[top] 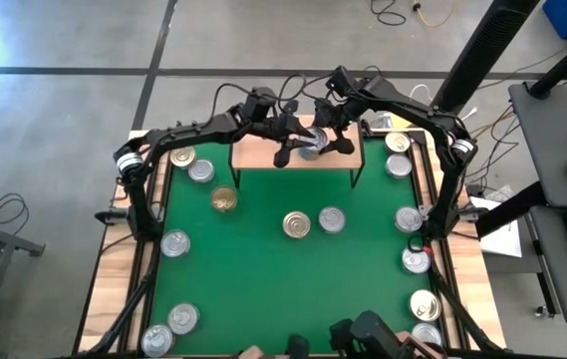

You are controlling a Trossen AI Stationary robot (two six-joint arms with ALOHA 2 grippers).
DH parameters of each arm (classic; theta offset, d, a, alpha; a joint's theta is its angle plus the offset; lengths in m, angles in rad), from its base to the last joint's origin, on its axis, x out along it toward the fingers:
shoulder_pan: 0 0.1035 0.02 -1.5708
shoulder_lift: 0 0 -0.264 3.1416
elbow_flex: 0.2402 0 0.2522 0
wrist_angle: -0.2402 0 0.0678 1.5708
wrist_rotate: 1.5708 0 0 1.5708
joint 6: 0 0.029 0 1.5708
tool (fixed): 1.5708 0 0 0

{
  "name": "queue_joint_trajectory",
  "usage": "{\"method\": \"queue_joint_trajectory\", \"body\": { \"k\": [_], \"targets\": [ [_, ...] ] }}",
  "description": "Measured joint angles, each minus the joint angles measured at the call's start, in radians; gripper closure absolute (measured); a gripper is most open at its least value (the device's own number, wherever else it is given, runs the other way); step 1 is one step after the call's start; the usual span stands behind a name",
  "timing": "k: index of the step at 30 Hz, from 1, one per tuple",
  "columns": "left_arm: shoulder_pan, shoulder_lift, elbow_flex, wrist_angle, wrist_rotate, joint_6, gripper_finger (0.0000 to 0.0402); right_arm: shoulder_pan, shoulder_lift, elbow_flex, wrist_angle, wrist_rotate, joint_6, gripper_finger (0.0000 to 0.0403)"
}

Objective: Stack canned seafood by type on shelf
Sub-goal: Stack the green blue tuna can on top of the green blue tuna can on the shelf

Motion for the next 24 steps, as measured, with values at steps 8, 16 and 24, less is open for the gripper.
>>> {"method": "queue_joint_trajectory", "body": {
  "k": [8,16,24],
  "targets": [
    [0.001,0.0,-0.05,0.061,-0.098,0.0,0.0316,0.0,0.0,0.0,0.002,-0.002,-0.003,0.0021],
    [0.001,0.036,-0.044,0.075,-0.093,-0.009,0.0316,0.0,0.0,0.0,-0.002,0.0,-0.004,0.0021],
    [0.009,0.09,0.005,0.055,-0.093,-0.017,0.0316,-0.001,-0.004,0.001,-0.009,0.068,0.026,0.002]
  ]
}}
